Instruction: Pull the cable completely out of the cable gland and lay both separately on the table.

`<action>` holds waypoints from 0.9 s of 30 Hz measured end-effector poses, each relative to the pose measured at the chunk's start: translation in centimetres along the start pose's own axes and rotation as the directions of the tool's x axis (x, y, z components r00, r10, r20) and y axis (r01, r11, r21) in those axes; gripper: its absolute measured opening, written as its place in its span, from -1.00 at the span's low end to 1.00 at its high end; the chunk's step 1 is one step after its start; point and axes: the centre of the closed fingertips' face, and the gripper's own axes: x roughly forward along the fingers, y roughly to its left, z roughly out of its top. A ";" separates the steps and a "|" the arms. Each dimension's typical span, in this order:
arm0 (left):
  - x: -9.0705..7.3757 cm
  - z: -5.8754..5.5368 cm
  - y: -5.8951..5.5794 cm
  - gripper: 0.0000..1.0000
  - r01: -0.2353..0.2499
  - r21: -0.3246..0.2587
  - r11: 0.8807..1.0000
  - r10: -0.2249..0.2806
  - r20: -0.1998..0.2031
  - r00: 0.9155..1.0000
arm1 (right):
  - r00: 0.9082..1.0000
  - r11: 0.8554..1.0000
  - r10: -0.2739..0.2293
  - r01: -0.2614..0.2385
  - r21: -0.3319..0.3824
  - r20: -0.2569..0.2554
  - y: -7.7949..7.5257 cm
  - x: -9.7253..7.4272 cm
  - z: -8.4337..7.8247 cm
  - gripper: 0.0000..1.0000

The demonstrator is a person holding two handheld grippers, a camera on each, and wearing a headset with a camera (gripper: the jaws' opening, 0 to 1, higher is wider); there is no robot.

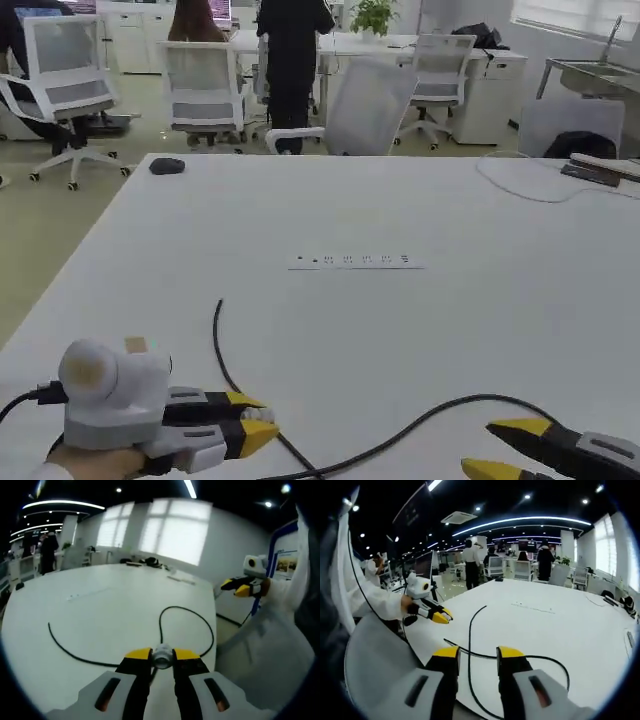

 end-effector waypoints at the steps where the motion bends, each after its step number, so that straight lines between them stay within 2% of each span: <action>1: 0.3 -0.4 0.3 -0.66 -0.003 -0.011 1.000 0.003 -0.005 1.000 | 1.000 1.000 -0.016 0.017 0.015 -0.001 -0.3 -0.5 -0.3 -0.42; 5: 1.7 -2.3 1.3 -0.66 -0.016 -0.027 1.000 0.015 -0.025 1.000 | 0.997 0.996 -0.076 0.077 0.039 -0.025 -1.6 -2.5 -1.4 -0.42; 8: 2.6 -4.1 2.0 -0.66 -0.003 -0.028 1.000 0.002 -0.065 0.998 | 0.994 0.994 -0.104 0.105 0.041 -0.037 -1.9 -3.4 -1.6 -0.40; 10: 3.1 -5.3 2.9 -0.66 -0.018 -0.008 1.000 0.017 -0.096 0.995 | 0.992 0.992 -0.117 0.119 0.050 -0.035 -1.9 -3.8 -1.4 -0.38; 13: 3.8 -6.2 4.2 -0.66 -0.046 -0.023 0.999 0.043 -0.100 0.994 | 0.989 0.989 -0.141 0.143 0.038 -0.049 -1.6 -4.2 -1.4 -0.37; 15: 4.1 -6.8 4.9 -0.66 -0.075 -0.041 0.996 0.071 -0.104 0.992 | 0.983 0.988 -0.157 0.157 -0.014 -0.091 -1.4 -4.5 -1.9 -0.36; 16: 4.3 -6.9 5.1 -0.66 -0.080 -0.040 0.996 0.075 -0.105 0.992 | 0.983 0.987 -0.160 0.160 -0.016 -0.089 -1.1 -4.5 -1.9 -0.35; 19: 4.8 -7.7 5.5 -0.66 -0.100 -0.013 0.995 0.097 -0.130 0.987 | 0.981 0.983 -0.182 0.183 0.021 -0.064 -0.9 -4.8 -1.8 -0.34; 23: 5.0 -8.0 5.5 -0.66 -0.106 -0.031 0.994 0.101 -0.139 0.985 | 0.977 0.979 -0.199 0.202 0.026 -0.082 -0.8 -5.2 -2.3 -0.34; 26: 5.1 -8.5 5.4 -0.66 -0.121 -0.002 0.993 0.119 -0.152 0.981 | 0.973 0.976 -0.211 0.215 0.035 -0.091 -1.1 -5.7 -2.7 -0.34; 27: 5.1 -8.3 5.2 -0.66 -0.117 -0.010 0.993 0.114 -0.141 0.983 | 0.972 0.975 -0.215 0.219 0.037 -0.091 -1.2 -5.8 -2.8 -0.34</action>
